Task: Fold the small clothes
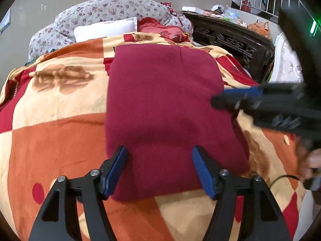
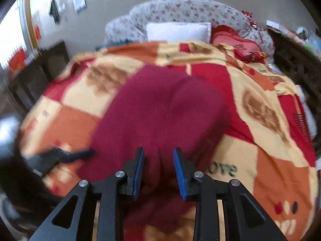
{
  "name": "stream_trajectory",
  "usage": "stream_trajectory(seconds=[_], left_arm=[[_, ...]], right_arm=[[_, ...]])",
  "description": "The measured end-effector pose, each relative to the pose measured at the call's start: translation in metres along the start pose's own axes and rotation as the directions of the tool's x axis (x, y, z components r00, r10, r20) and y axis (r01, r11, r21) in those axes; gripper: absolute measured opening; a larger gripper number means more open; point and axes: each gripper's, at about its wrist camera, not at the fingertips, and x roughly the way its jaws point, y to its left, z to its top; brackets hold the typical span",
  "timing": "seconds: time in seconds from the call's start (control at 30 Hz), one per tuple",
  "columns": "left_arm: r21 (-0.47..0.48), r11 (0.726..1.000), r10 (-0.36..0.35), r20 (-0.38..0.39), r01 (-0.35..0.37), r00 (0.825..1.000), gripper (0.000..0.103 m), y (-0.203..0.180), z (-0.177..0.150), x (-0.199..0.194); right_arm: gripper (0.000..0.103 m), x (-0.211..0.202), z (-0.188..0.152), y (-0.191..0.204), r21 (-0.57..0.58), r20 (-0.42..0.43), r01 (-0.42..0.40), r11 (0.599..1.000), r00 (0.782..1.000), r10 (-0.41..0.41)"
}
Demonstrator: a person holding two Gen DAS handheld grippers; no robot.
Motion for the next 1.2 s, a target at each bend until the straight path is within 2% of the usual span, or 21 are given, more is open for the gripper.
stream_trajectory(seconds=[0.07, 0.2, 0.27, 0.33, 0.37, 0.47, 0.53, 0.6, 0.7, 0.8, 0.87, 0.9, 0.93, 0.97, 1.03, 1.1, 1.2], left_arm=[[-0.026, 1.000, -0.011, 0.006, 0.011, 1.000, 0.073, 0.009, 0.000, -0.006], [-0.124, 0.991, -0.048, 0.024, 0.051, 0.999, 0.077, 0.035, 0.007, -0.010], [-0.181, 0.981, -0.069, 0.048, 0.076, 0.996, 0.080, 0.048, 0.011, -0.009], [-0.235, 0.965, -0.102, 0.072, 0.116, 0.992, 0.082, 0.064, 0.018, -0.004], [-0.248, 0.961, -0.104, 0.077, 0.120, 0.992, 0.083, 0.068, 0.021, -0.002], [-0.255, 0.956, -0.124, 0.086, 0.142, 0.989, 0.086, 0.076, 0.031, 0.011], [-0.258, 0.945, -0.185, 0.077, 0.199, 0.980, 0.089, 0.076, 0.035, 0.022], [-0.264, 0.932, -0.245, 0.049, 0.249, 0.968, 0.090, 0.072, 0.038, 0.036], [-0.266, 0.930, -0.262, 0.011, 0.256, 0.965, 0.090, 0.066, 0.039, 0.055], [-0.321, 0.904, -0.301, -0.006, 0.283, 0.954, 0.090, 0.067, 0.036, 0.068], [-0.338, 0.899, -0.299, -0.008, 0.278, 0.954, 0.079, 0.068, 0.035, 0.068], [-0.329, 0.906, -0.284, -0.011, 0.265, 0.959, 0.075, 0.066, 0.035, 0.064], [-0.324, 0.909, -0.282, -0.008, 0.264, 0.959, 0.066, 0.066, 0.035, 0.058], [-0.323, 0.908, -0.282, -0.006, 0.265, 0.960, 0.060, 0.066, 0.035, 0.051], [-0.323, 0.910, -0.276, -0.005, 0.260, 0.961, 0.055, 0.065, 0.033, 0.036], [-0.314, 0.918, -0.253, 0.010, 0.243, 0.967, 0.055, 0.063, 0.030, 0.012], [-0.299, 0.931, -0.212, 0.022, 0.208, 0.977, 0.054, 0.061, 0.019, -0.028]], right_arm=[[0.033, 0.012, -0.008, -0.006, -0.007, -0.022, 0.000, 1.000, 1.000, 0.000], [0.034, -0.004, -0.005, -0.022, 0.069, 0.027, -0.098, 0.993, 0.995, 0.096], [0.049, -0.017, -0.004, -0.036, 0.142, 0.088, -0.140, 0.980, 0.988, 0.128], [0.092, -0.024, -0.006, -0.055, 0.227, 0.168, -0.182, 0.957, 0.975, 0.146], [0.097, -0.024, -0.006, -0.061, 0.254, 0.184, -0.197, 0.947, 0.971, 0.153], [0.097, -0.003, -0.007, -0.079, 0.338, 0.136, -0.238, 0.911, 0.970, 0.203], [0.097, 0.017, -0.011, -0.091, 0.408, 0.098, -0.262, 0.875, 0.965, 0.244], [0.097, 0.032, -0.016, -0.100, 0.468, 0.112, -0.329, 0.820, 0.943, 0.314], [0.097, 0.044, -0.019, -0.102, 0.487, 0.168, -0.437, 0.757, 0.897, 0.410], [0.096, 0.049, -0.013, -0.087, 0.438, 0.176, -0.469, 0.767, 0.882, 0.438], [0.084, 0.052, -0.008, -0.073, 0.400, 0.140, -0.409, 0.820, 0.911, 0.387], [0.073, 0.052, -0.007, -0.068, 0.392, 0.130, -0.388, 0.834, 0.921, 0.367], [0.065, 0.050, -0.006, -0.066, 0.386, 0.131, -0.386, 0.838, 0.922, 0.365], [0.061, 0.045, -0.006, -0.064, 0.375, 0.136, -0.393, 0.840, 0.919, 0.370], [0.052, 0.030, -0.006, -0.060, 0.360, 0.158, -0.424, 0.831, 0.906, 0.394], [0.049, 0.015, -0.007, -0.051, 0.345, 0.168, -0.455, 0.821, 0.890, 0.423], [0.049, -0.005, -0.010, -0.030, 0.294, 0.155, -0.468, 0.833, 0.884, 0.442]])
